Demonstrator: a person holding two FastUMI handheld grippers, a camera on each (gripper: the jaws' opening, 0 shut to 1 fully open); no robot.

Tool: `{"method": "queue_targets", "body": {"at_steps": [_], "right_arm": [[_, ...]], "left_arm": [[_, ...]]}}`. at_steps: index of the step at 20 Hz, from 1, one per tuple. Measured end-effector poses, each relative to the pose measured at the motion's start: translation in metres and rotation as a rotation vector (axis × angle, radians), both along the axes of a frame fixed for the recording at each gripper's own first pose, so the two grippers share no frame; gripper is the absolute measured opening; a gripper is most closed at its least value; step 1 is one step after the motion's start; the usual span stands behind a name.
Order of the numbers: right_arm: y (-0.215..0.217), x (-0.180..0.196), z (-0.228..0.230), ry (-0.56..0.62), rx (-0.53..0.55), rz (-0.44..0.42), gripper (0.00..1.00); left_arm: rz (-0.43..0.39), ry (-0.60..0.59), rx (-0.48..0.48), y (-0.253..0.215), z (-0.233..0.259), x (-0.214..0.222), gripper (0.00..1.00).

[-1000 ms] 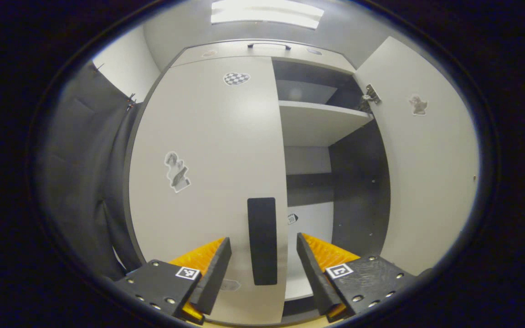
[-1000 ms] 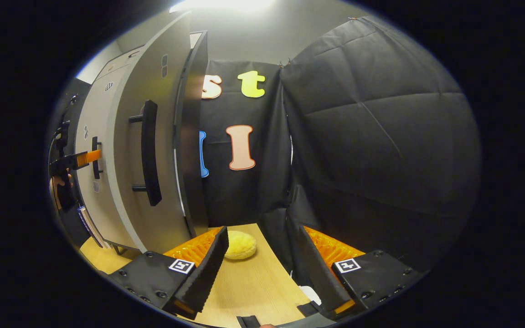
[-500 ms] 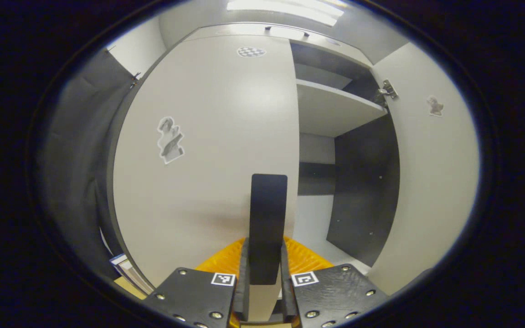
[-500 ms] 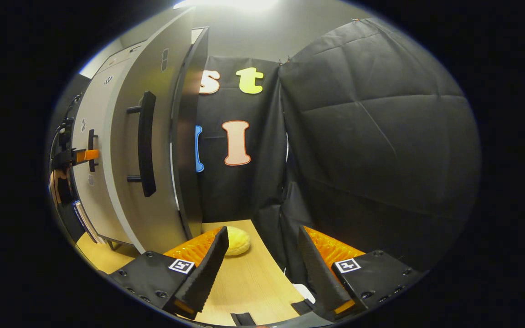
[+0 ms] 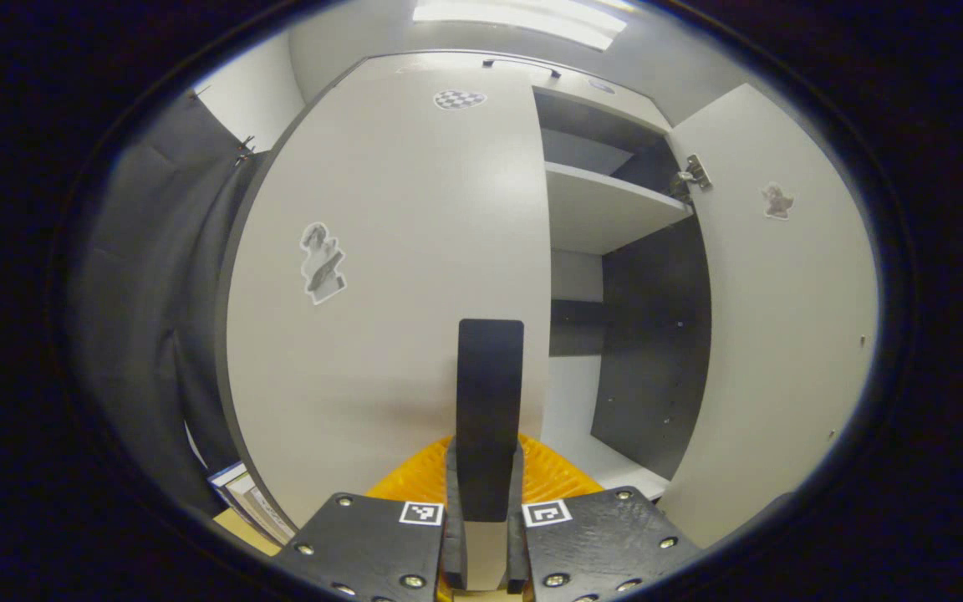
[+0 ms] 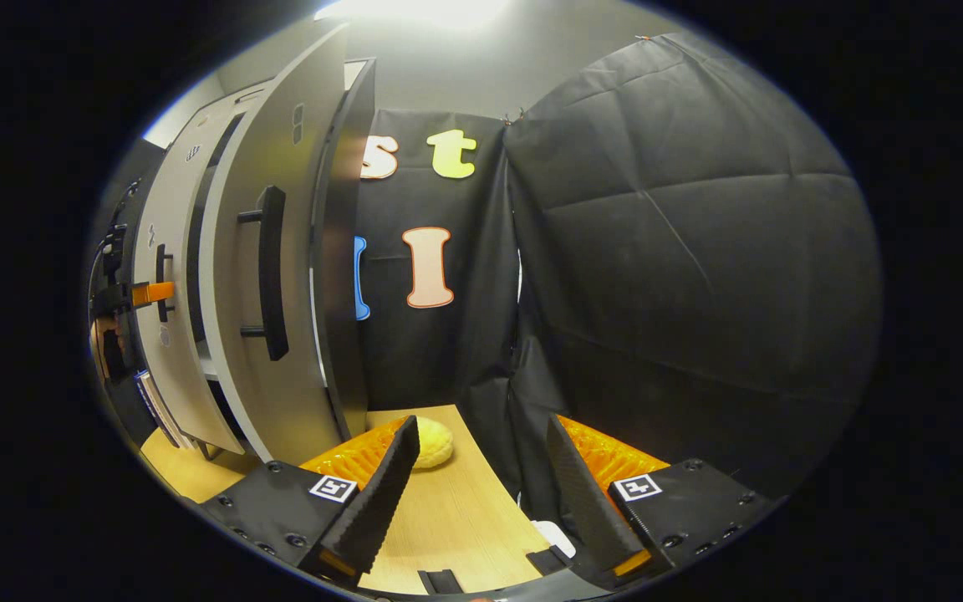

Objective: Open the right door of the double-door shoe cabinet with the right hand, and open the left door with the left hand.

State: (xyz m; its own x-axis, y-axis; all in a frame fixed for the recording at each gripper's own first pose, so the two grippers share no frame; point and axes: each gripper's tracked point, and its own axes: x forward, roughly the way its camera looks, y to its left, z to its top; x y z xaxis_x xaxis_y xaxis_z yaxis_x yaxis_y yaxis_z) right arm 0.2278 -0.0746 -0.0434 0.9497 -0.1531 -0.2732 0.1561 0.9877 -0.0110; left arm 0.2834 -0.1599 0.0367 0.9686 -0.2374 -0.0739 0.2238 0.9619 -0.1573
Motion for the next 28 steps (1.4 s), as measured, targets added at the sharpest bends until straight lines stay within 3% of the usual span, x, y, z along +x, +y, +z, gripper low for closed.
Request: {"method": "queue_targets", "body": {"at_steps": [5, 18, 23, 24, 28], "right_arm": [[0.009, 0.002, 0.003, -0.012, -0.010, 0.047, 0.96], [0.034, 0.008, 0.008, -0.024, -0.015, 0.151, 0.92], [0.039, 0.008, 0.008, -0.023, -0.018, 0.178, 0.96], [0.041, 0.009, 0.007, -0.019, -0.018, 0.183, 0.93], [0.045, 0.009, 0.009, -0.024, -0.013, 0.193, 0.94]], "left_arm": [[-0.032, -0.003, -0.001, 0.014, -0.001, -0.033, 0.19], [0.021, -0.023, -0.009, 0.065, 0.009, -0.097, 0.18], [0.038, -0.027, -0.003, 0.089, 0.012, -0.116, 0.20], [0.043, -0.027, 0.001, 0.094, 0.010, -0.119, 0.12], [0.081, -0.032, 0.010, 0.116, 0.011, -0.130, 0.12]]}}
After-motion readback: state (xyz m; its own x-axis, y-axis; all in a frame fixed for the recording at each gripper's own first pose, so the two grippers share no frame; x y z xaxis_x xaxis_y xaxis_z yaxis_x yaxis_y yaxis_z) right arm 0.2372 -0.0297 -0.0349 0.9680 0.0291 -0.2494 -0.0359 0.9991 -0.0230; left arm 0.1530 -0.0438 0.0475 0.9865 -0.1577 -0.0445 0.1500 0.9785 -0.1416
